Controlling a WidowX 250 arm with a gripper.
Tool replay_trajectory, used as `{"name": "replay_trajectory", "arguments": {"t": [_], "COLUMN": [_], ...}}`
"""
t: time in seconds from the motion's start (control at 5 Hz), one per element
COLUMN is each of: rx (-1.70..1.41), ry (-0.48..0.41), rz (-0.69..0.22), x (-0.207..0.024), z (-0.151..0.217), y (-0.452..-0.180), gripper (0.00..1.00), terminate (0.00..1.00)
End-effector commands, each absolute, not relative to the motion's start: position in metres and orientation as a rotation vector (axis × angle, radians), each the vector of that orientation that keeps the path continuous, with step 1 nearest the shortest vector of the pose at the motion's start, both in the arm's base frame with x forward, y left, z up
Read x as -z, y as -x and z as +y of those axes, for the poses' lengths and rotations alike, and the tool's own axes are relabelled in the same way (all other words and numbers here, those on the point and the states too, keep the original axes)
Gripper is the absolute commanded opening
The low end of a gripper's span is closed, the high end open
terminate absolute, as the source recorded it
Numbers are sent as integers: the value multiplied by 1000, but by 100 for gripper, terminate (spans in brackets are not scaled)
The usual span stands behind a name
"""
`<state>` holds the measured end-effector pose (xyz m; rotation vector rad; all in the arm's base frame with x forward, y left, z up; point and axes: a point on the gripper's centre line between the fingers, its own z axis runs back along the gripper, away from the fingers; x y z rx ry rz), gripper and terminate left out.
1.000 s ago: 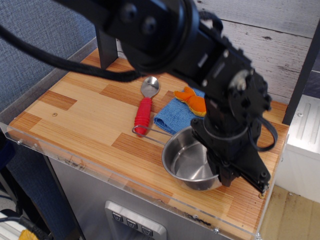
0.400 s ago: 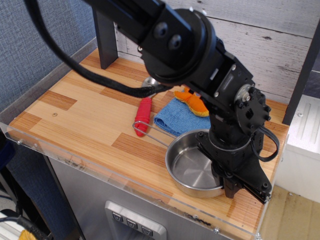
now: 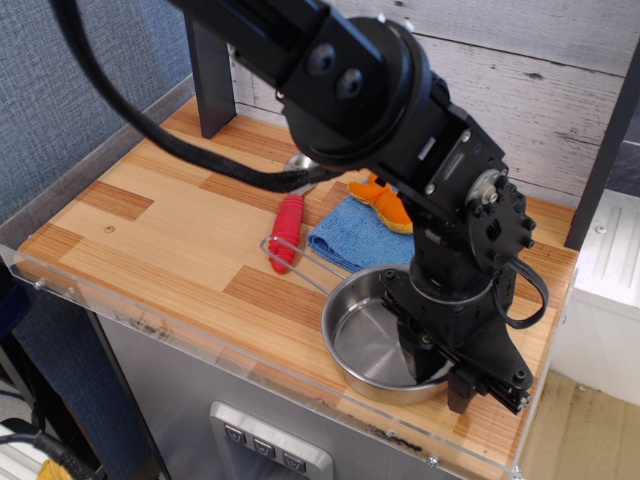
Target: Move the pot to the bottom of the cloth.
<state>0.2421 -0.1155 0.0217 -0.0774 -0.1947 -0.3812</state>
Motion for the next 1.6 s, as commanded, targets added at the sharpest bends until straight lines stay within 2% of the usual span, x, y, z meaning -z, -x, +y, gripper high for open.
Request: {"name": "replay_trajectory", "arguments": {"t": [0.0, 0.2, 0.4, 0.8, 1.0, 1.4], "rx": [349, 346, 290, 163, 123, 123], "ry": [116, 103, 121, 134, 149, 149], "rz": [-262, -341, -346, -463, -531, -531], "x": [-48, -77, -110, -170, -180, -180], "z": [-102, -98, -89, -57, -51, -51], "y": [-244, -245, -247, -241, -241, -241], "gripper": [100, 100, 100, 100, 100, 100], "terminate": [0, 0, 0, 0, 0, 0]}}
